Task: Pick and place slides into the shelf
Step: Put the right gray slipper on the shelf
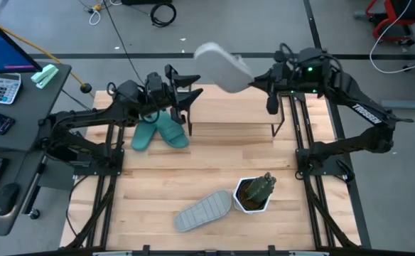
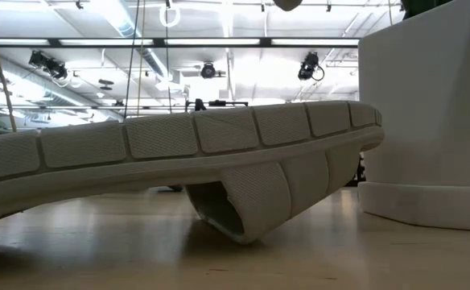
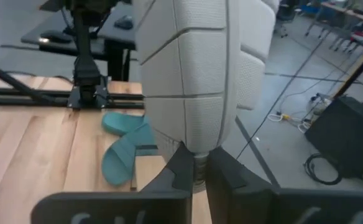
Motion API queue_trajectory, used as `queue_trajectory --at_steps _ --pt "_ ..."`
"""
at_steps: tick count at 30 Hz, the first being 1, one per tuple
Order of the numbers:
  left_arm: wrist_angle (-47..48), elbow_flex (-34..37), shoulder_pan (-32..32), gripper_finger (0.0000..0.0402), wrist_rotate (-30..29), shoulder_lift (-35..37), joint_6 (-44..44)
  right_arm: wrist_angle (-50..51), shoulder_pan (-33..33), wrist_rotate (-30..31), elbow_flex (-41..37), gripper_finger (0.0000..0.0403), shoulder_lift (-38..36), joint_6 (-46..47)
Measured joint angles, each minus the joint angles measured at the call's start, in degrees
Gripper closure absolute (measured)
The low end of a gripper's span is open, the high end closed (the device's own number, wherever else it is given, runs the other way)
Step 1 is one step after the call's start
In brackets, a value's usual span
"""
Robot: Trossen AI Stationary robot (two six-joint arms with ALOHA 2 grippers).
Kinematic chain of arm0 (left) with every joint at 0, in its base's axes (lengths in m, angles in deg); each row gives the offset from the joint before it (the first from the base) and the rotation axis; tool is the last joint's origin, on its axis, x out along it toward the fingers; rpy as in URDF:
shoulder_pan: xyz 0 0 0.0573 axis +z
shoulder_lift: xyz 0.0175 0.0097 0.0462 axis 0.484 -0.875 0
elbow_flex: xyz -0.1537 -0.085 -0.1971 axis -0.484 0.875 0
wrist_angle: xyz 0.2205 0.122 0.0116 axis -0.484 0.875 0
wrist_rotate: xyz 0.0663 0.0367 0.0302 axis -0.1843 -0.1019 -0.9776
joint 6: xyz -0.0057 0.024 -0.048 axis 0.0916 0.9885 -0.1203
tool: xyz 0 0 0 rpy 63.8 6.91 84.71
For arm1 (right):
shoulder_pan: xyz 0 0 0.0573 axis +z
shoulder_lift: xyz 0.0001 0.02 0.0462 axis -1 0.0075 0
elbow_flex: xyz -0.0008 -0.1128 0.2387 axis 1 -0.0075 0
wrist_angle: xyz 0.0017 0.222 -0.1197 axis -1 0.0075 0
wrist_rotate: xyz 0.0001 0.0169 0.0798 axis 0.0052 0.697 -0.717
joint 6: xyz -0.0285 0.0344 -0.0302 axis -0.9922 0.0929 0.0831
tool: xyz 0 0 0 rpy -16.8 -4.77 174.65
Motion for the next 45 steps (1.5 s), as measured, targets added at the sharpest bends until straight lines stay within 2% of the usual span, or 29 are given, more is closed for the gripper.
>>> queue_trajectory --at_steps 12,24,29,40,45 --pt "-0.16 0.00 2.69 0.0173 -0.72 0.02 -2.80 -0.39 -1.00 -2.66 0.02 0.0382 -0.78 2.12" --pt "-2.29 0.00 2.85 0.0109 -0.92 -0.42 -8.76 -0.61 0.17 -5.94 0.02 0.0383 1.30 3.65" --pt "-4.30 -0.02 2.87 0.0095 -1.09 -0.33 -9.55 -0.37 1.45 -6.65 0.02 0.0383 2.98 3.69" --pt "-5.26 -0.02 2.85 0.0100 -1.09 -0.35 -11.04 1.23 3.88 -6.63 0.02 0.0383 6.32 3.71" --pt "-5.02 -0.02 2.85 0.0129 -1.09 -0.35 -11.43 0.55 4.15 -6.63 0.02 0.0383 6.77 3.30"
